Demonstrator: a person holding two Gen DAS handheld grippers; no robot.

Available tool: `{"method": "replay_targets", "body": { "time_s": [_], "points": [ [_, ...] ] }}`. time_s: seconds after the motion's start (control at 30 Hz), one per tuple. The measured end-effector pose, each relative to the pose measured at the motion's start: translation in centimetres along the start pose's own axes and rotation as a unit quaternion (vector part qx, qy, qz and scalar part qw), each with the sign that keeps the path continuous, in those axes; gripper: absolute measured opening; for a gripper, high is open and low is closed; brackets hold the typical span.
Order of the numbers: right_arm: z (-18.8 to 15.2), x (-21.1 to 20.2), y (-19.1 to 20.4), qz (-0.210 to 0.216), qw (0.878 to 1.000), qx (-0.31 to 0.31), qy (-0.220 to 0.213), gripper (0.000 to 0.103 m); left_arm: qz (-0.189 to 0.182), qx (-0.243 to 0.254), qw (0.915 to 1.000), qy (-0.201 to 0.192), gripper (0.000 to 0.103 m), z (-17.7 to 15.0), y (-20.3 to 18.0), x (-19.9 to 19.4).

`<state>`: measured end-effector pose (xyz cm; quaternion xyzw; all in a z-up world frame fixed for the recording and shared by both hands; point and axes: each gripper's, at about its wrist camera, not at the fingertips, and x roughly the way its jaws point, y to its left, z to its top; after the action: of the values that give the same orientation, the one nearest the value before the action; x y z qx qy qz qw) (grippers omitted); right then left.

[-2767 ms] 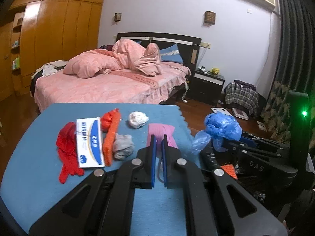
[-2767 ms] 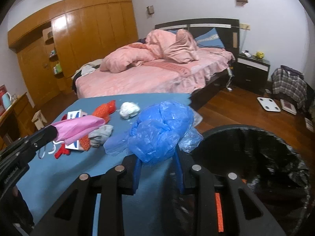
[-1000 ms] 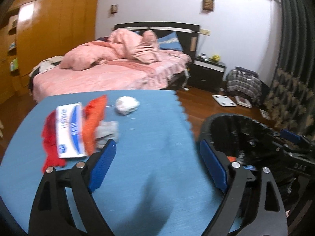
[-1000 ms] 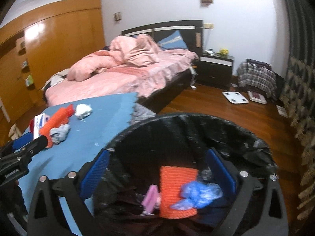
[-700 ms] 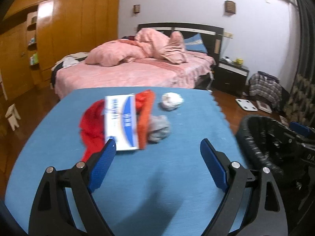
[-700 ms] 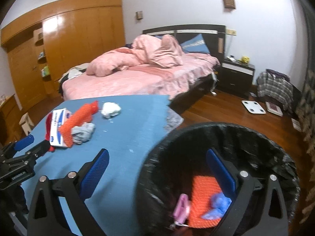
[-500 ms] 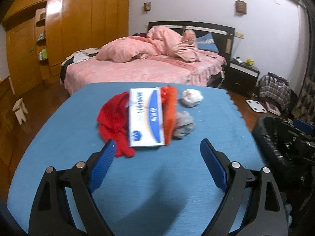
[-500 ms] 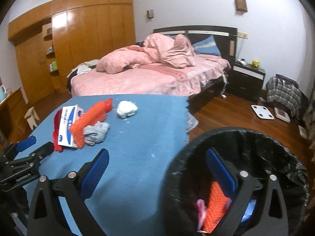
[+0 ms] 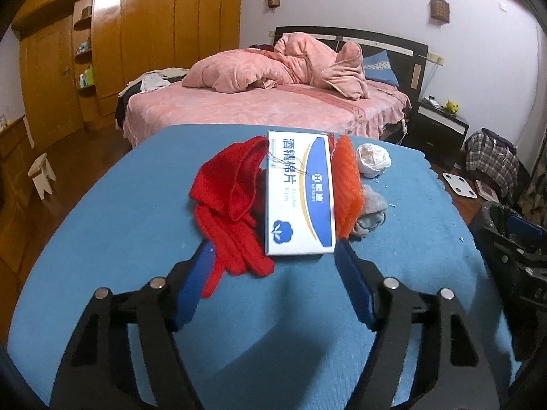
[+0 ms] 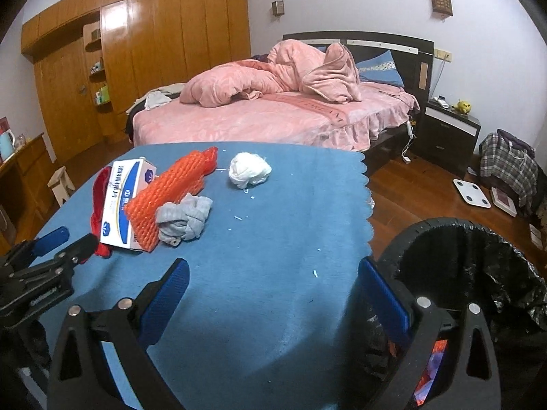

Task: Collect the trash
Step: 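Grasp the alcohol pads box with the left tool while the right tool grasps the grey cloth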

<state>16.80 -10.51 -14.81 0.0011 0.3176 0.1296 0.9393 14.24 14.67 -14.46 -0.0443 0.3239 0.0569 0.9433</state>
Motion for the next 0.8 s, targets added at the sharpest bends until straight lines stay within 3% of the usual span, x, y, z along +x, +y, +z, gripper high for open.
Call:
{"method": "replay_targets", "body": {
  "time_s": [0.23,0.6,0.67,0.8],
  "points": [
    [0.0,0.4,-0.6,-0.004,1.000,0.005,0.004,0.097,-0.004,0.002,1.0000,0.005,0.070,1.1,-1.4,1.9],
    [0.3,0.5,-1.0,-0.001,1.000,0.007,0.000,0.097,0.006,0.002,0.9979,0.065,0.070,1.5,-2.4,5.4],
    [0.3,0.5,-1.0,-0.001,1.000,0.008,0.002,0.097,0.005,0.001,0.9964,0.084,0.059,1.4,-2.4,6.2],
    [0.3,0.6,-1.0,-0.002,1.000,0.006,0.005,0.097,0.000,-0.004,0.9961,0.088,0.054,1.2,-2.0,6.2]
  ]
}}
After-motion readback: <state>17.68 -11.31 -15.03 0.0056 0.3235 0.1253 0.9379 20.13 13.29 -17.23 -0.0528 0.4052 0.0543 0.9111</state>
